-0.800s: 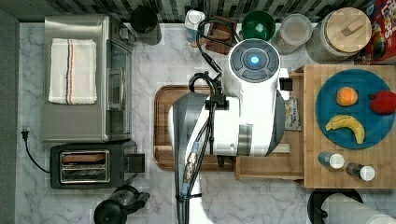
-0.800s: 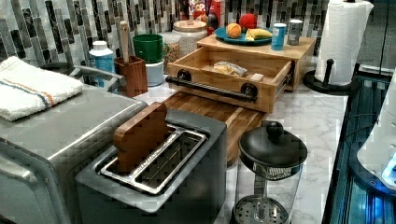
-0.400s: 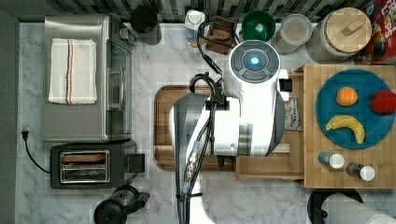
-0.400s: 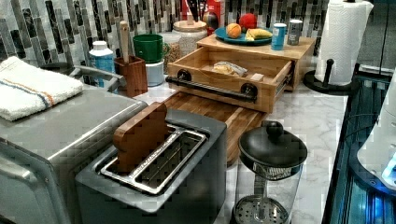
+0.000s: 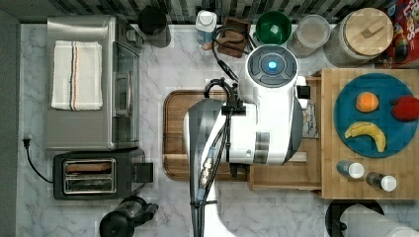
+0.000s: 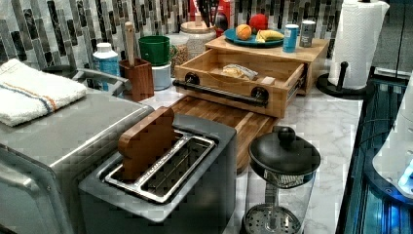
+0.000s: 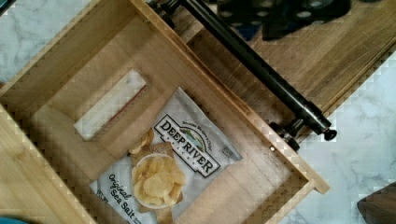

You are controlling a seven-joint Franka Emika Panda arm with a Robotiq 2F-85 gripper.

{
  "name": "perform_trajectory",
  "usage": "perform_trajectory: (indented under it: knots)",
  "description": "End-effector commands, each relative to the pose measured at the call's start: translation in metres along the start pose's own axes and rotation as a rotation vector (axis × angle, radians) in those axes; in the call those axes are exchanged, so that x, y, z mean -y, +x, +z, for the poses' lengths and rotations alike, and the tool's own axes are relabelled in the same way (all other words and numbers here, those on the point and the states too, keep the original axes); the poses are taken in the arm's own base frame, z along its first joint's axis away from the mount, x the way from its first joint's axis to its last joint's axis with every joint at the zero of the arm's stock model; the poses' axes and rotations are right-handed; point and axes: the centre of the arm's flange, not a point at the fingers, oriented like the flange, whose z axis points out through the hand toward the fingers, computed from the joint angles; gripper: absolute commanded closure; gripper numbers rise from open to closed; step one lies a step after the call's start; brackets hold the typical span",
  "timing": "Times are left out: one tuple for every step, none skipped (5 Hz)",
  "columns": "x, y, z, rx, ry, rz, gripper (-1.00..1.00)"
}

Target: Close the drawer.

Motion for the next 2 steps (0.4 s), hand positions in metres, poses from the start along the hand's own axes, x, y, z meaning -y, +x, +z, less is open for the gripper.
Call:
perform_trajectory:
  knots:
    - [0.054, -0.057, -0.010, 0.033, 0.120, -0.263, -1.00]
    - [0.073, -0.077, -0.002, 0.030, 0.103, -0.366, -1.00]
